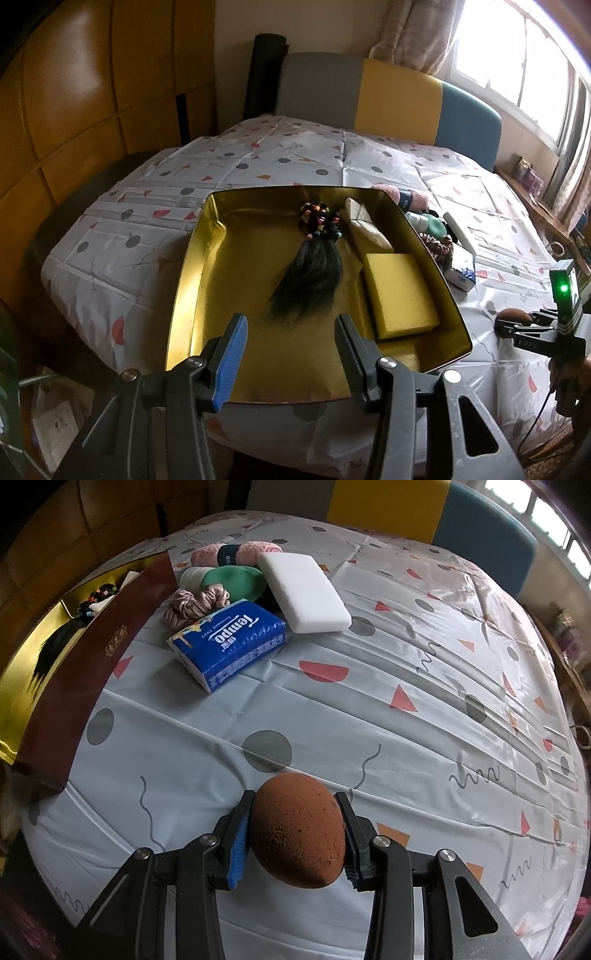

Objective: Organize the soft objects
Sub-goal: 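Hold the brown round sponge in the right tool above the bed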

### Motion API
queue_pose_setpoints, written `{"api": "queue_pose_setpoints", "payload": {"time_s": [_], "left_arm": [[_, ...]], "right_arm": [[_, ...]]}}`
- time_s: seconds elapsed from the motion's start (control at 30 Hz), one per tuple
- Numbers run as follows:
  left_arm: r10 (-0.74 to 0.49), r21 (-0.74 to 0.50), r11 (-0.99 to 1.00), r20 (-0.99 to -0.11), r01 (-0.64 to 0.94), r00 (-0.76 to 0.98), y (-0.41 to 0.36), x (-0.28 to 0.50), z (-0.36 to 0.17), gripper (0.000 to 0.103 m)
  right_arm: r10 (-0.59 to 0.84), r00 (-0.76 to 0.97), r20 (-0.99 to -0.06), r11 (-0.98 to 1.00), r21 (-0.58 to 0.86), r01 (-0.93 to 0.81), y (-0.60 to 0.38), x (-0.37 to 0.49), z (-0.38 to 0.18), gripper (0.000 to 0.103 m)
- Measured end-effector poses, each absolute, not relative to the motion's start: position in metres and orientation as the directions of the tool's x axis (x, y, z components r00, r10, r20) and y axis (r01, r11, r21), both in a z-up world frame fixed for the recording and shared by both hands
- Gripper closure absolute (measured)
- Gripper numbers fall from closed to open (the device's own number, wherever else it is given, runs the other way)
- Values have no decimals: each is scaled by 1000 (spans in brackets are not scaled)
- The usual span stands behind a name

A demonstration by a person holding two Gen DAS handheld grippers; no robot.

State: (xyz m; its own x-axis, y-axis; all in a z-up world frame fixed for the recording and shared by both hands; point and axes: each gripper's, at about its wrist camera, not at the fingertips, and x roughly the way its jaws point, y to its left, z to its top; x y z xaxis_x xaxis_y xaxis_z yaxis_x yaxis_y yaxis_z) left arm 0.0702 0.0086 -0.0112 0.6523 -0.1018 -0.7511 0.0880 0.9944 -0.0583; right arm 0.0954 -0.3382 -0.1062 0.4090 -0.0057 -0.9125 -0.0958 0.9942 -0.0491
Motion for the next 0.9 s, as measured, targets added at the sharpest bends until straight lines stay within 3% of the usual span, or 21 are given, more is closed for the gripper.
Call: {"api": "queue_pose_setpoints", "payload": {"time_s": [0.57, 0.73, 0.9], "left_arm": [[-96, -84, 995, -755, 49, 648, 31, 68, -17, 54], [-95, -93, 995, -755, 38, 649, 37, 69, -18, 54], [-88, -101, 995, -752, 17, 653, 44, 67, -18, 54]], "right_arm": [[-37, 470, -882, 999, -42, 0, -332, 106, -75, 64], [63, 539, -840, 997, 34, -63, -306, 107, -41, 64], [213, 564, -798, 968, 93, -233, -238, 115, -15, 64]]}}
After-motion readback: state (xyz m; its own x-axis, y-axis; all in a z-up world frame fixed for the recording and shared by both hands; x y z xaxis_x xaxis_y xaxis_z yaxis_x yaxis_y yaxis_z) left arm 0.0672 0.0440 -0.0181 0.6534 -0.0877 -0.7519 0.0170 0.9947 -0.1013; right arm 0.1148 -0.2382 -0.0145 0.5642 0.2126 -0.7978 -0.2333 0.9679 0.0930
